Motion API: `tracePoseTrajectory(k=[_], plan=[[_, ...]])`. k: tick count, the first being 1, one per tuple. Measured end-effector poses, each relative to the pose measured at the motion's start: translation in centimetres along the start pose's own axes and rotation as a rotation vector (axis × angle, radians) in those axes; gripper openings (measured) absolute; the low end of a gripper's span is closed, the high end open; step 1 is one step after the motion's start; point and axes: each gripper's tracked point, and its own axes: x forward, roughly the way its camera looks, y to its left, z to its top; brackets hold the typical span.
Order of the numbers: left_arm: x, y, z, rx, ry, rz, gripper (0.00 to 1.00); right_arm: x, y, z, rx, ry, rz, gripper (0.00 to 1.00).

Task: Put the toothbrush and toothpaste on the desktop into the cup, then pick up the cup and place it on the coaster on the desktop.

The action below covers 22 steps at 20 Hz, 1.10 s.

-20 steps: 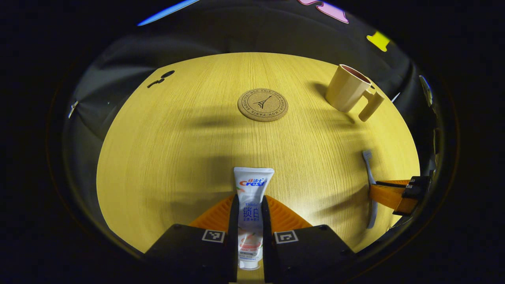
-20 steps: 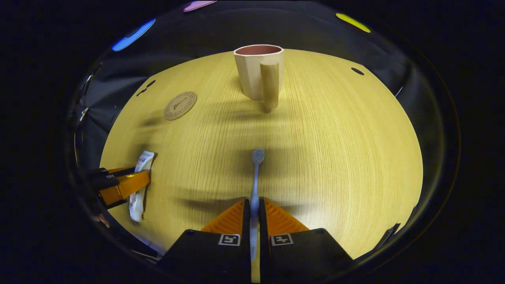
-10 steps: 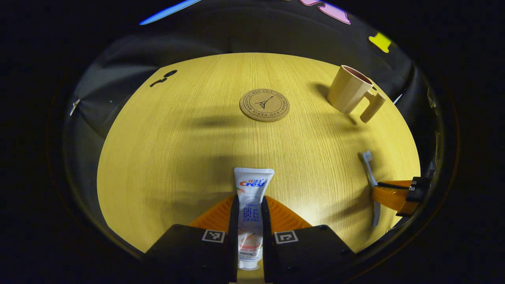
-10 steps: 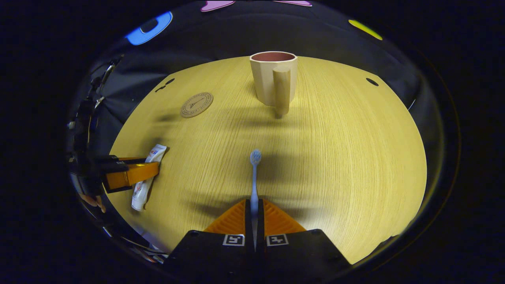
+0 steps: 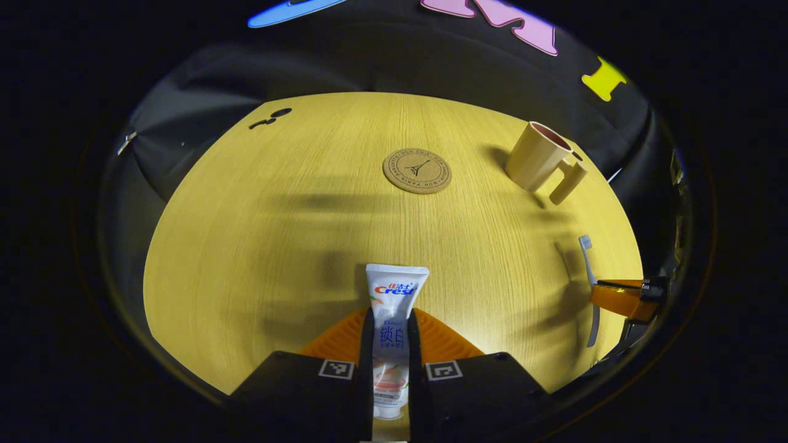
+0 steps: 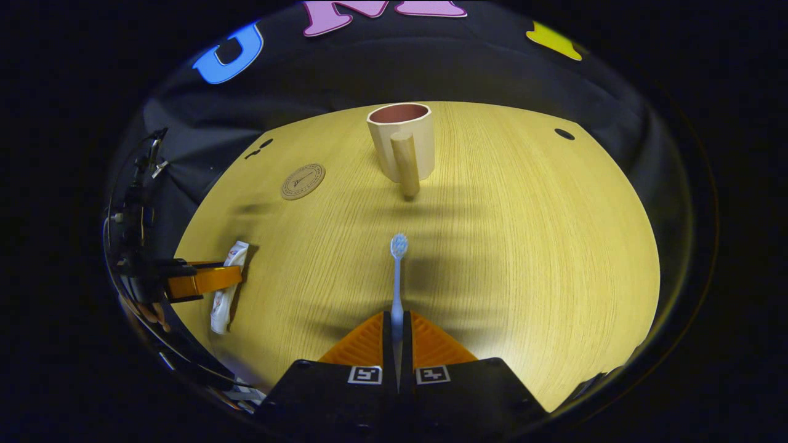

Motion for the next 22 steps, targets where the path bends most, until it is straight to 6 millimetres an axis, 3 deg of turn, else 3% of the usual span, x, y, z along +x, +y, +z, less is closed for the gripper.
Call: tracePoseTrajectory(k=[5, 6, 7, 9, 10, 12, 18, 22], plan=[[-2.6, -1.3, 1.7, 0.005, -0.107, -0.042, 0.27, -0.4, -0.7, 0.3, -0.002, -0.017, 0.006, 0.05], [-3.2, -1.6, 2.2, 0.007, -0.133, -0.046, 0.31, -0.8, -0.8, 0.3, 0.003, -0.025, 0.008, 0.05], [-3.7, -1.8, 2.7, 0.009, -0.162, -0.051, 0.27, -1.4, -0.8, 0.5, 0.009, -0.033, 0.012, 0.05], [-4.8, -2.5, 3.9, -0.002, -0.217, -0.069, 0.31, -1.9, -1.1, 0.9, 0.018, -0.06, 0.008, 0.05], [-5.3, -3.1, 4.5, -0.014, -0.235, -0.087, 0.27, -2.3, -1.4, 1.3, 0.02, -0.074, 0.005, 0.05], [-6.5, -4.0, 5.5, -0.033, -0.268, -0.115, 0.27, -3.0, -1.8, 1.5, 0.026, -0.089, 0.006, 0.05], [-10.0, -7.3, 12.1, -0.008, -0.388, -0.166, 0.27, -5.0, -3.9, 2.3, 0.057, -0.119, -0.005, 0.05], [-11.9, -11.4, 17.9, 0.053, -0.493, -0.219, 0.26, -6.2, -5.5, 3.5, 0.126, -0.137, -0.002, 0.05]])
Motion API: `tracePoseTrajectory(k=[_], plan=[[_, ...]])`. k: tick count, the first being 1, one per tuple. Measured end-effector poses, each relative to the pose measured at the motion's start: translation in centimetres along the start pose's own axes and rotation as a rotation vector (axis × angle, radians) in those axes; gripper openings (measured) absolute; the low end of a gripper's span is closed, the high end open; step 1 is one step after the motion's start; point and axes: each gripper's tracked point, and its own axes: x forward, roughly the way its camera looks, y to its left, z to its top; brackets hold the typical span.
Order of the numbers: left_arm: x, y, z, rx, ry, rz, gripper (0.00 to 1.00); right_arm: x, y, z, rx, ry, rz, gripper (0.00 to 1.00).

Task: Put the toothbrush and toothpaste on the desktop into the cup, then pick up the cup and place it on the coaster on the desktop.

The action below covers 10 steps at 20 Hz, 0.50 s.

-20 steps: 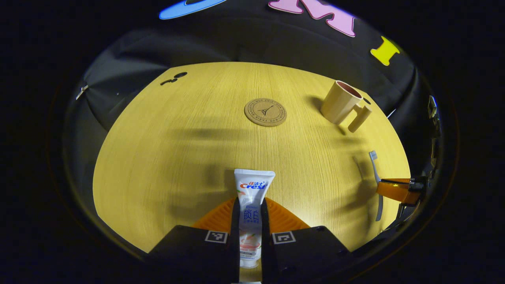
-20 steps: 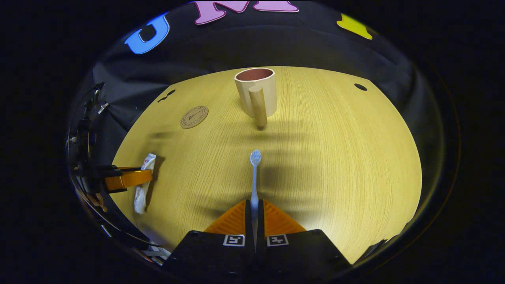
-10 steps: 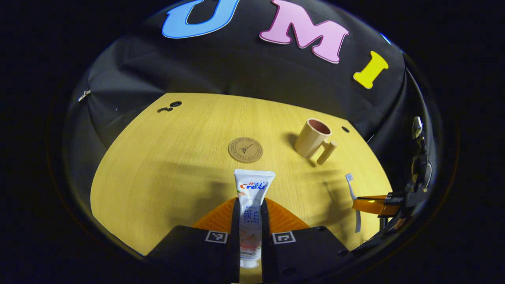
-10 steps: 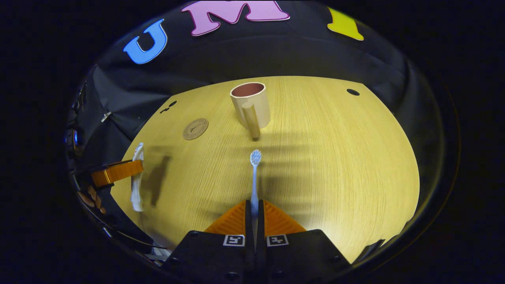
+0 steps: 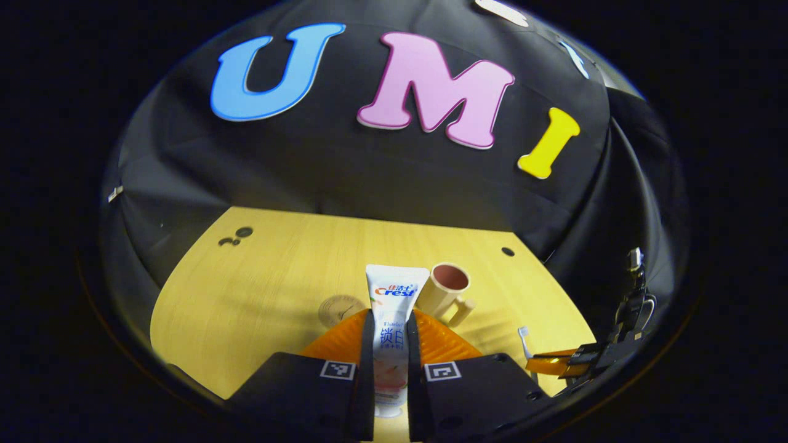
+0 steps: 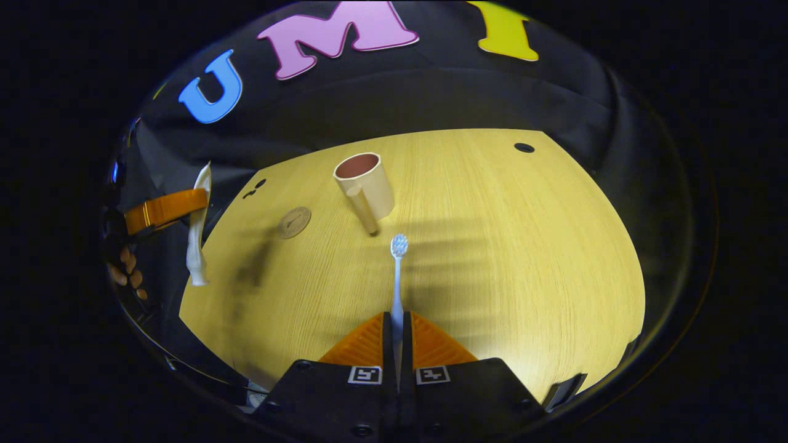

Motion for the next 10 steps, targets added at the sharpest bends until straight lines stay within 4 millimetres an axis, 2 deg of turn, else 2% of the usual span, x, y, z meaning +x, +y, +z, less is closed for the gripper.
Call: tracePoseTrajectory(k=[3, 6, 8, 10], plan=[[2.1, -3.3, 4.3, 0.042, -0.077, -0.072, 0.27, -0.7, -0.5, 1.9, 0.032, -0.031, 0.013, 0.05], [4.3, -6.8, 7.6, 0.034, -0.151, -0.142, 0.27, -1.4, -0.6, 3.5, 0.034, -0.049, 0.035, 0.05], [6.0, -9.0, 9.4, 0.06, -0.191, -0.178, 0.26, -1.9, -0.5, 4.6, 0.015, -0.072, 0.052, 0.05], [7.9, -10.3, 10.2, 0.094, -0.22, -0.199, 0.27, -2.1, -0.6, 5.5, 0.025, -0.079, 0.068, 0.05]])
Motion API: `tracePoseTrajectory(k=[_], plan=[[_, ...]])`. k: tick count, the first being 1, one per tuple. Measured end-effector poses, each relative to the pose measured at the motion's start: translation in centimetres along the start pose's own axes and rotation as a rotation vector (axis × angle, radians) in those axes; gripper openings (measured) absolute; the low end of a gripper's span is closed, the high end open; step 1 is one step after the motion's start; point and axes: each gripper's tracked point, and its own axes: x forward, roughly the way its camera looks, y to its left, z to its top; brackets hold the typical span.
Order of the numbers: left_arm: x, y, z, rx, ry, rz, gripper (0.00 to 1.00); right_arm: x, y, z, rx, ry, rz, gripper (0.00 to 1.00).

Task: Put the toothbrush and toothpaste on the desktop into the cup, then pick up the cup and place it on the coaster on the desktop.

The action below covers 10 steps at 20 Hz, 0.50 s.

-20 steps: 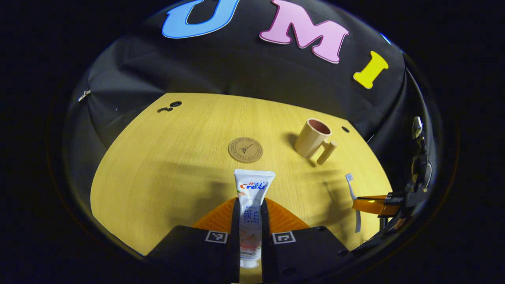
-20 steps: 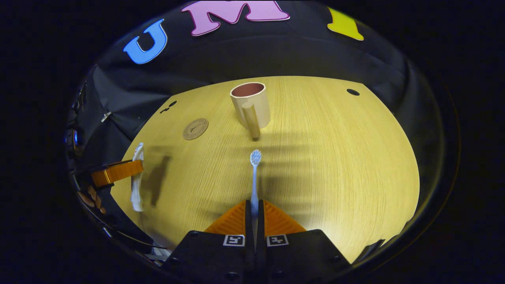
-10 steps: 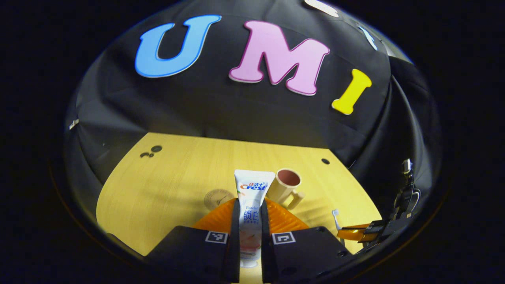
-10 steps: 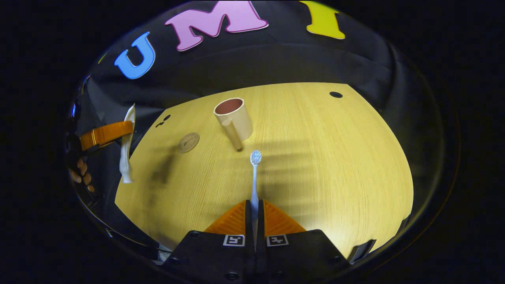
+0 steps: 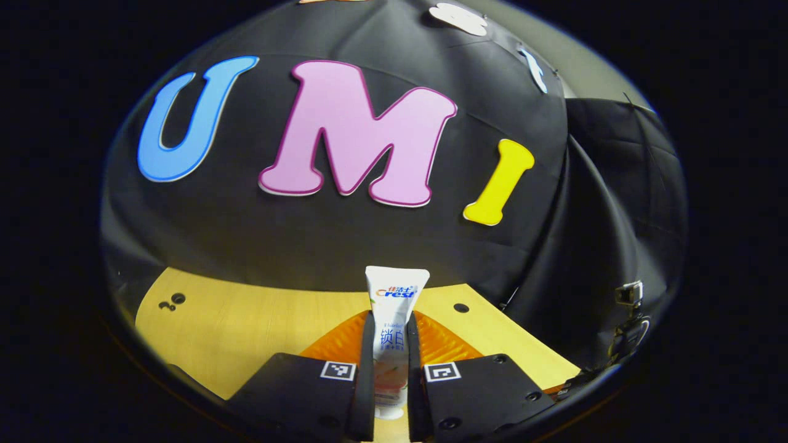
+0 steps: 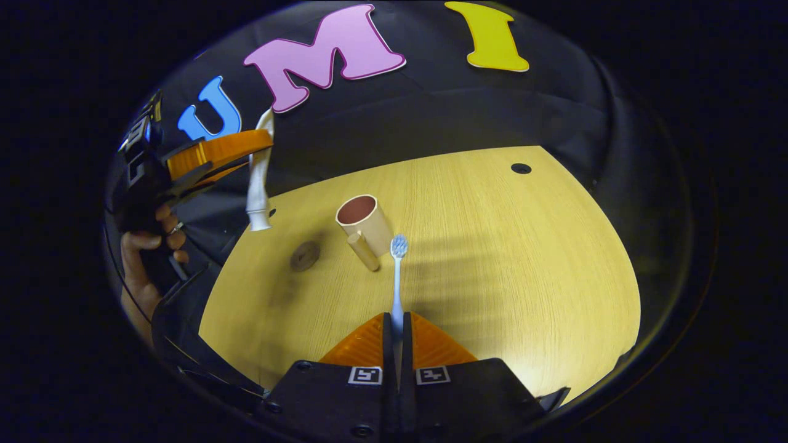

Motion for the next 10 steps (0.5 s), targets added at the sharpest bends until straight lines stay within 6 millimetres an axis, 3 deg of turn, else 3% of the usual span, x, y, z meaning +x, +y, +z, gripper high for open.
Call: tracePoseTrajectory(k=[5, 8, 10], plan=[[4.9, -1.0, 0.1, -0.038, -0.064, -0.059, 0.26, 0.6, -1.8, -0.1, 0.017, 0.012, -0.013, 0.05], [7.5, -0.2, -0.6, -0.07, -0.095, -0.078, 0.31, 0.8, -2.8, -0.9, 0.012, 0.035, -0.032, 0.05], [9.0, 0.7, -1.0, -0.09, -0.119, -0.073, 0.26, 1.1, -3.2, -1.6, 0.001, 0.055, -0.042, 0.05]])
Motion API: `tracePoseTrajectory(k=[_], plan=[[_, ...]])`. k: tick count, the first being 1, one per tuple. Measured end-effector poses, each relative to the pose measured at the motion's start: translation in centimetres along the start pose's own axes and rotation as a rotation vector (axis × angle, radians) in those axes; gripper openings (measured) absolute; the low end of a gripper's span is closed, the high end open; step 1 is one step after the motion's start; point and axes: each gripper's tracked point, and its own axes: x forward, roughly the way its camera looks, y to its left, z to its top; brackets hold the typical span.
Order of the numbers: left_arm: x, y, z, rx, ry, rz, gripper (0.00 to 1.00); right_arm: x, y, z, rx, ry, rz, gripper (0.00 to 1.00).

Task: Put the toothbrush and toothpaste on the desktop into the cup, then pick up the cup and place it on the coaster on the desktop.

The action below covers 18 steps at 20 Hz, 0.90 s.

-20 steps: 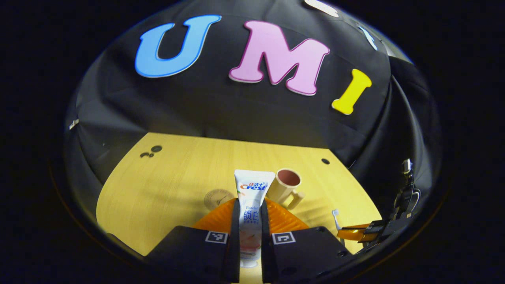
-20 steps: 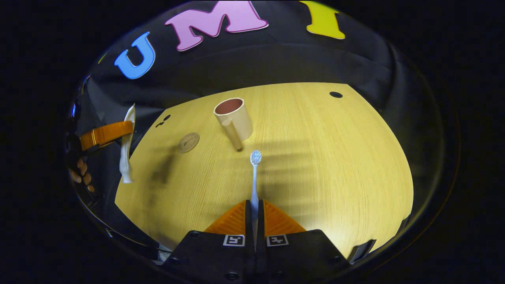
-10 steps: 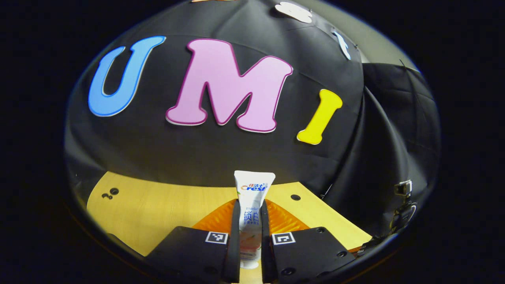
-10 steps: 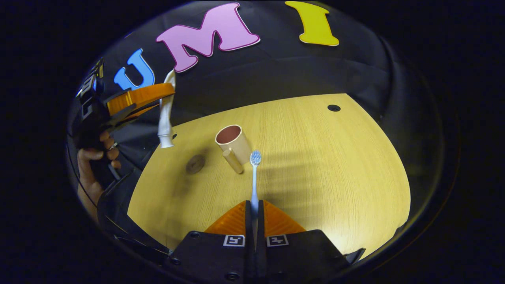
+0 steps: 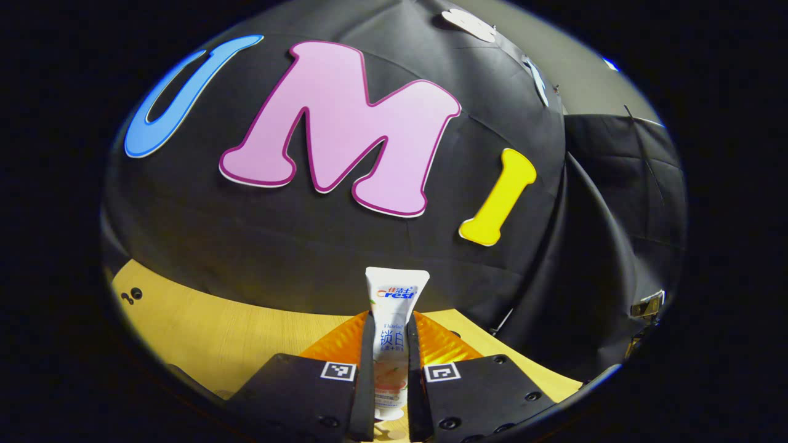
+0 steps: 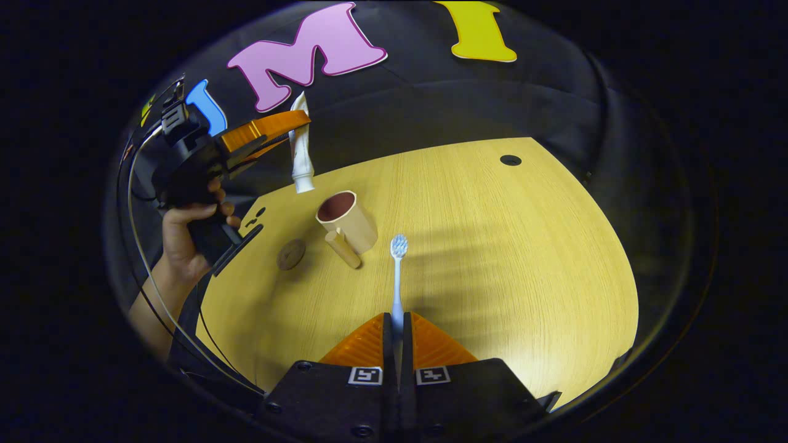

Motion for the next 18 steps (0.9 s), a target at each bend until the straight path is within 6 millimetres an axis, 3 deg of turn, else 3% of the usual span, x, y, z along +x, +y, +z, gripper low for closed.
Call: tracePoseTrajectory(k=[4, 7, 10, 14, 15, 16, 18], plan=[[2.3, 1.7, -3.4, 0.0, 0.027, -0.001, 0.26, 1.0, -0.2, -0.4, 0.016, 0.015, -0.002, 0.05], [2.7, 2.0, -6.1, 0.038, 0.047, -0.007, 0.26, 1.9, -0.5, -0.5, 0.018, 0.018, -0.005, 0.05], [3.3, 1.8, -7.5, 0.084, 0.038, -0.008, 0.28, 2.8, -0.8, -0.8, 0.015, 0.023, -0.005, 0.05], [2.3, 2.3, -9.6, 0.12, 0.048, 0.017, 0.31, 3.6, -0.7, -1.0, 0.011, 0.023, 0.0, 0.05], [2.2, 2.8, -10.1, 0.124, 0.058, 0.03, 0.36, 3.7, -0.7, -1.1, 0.007, 0.025, 0.0, 0.05], [1.8, 3.2, -10.5, 0.125, 0.065, 0.042, 0.32, 3.8, -0.6, -1.4, 0.005, 0.028, 0.002, 0.05], [1.1, 3.0, -11.3, 0.112, 0.092, 0.029, 0.36, 3.7, -0.5, -1.8, 0.002, 0.03, 0.005, 0.05]])
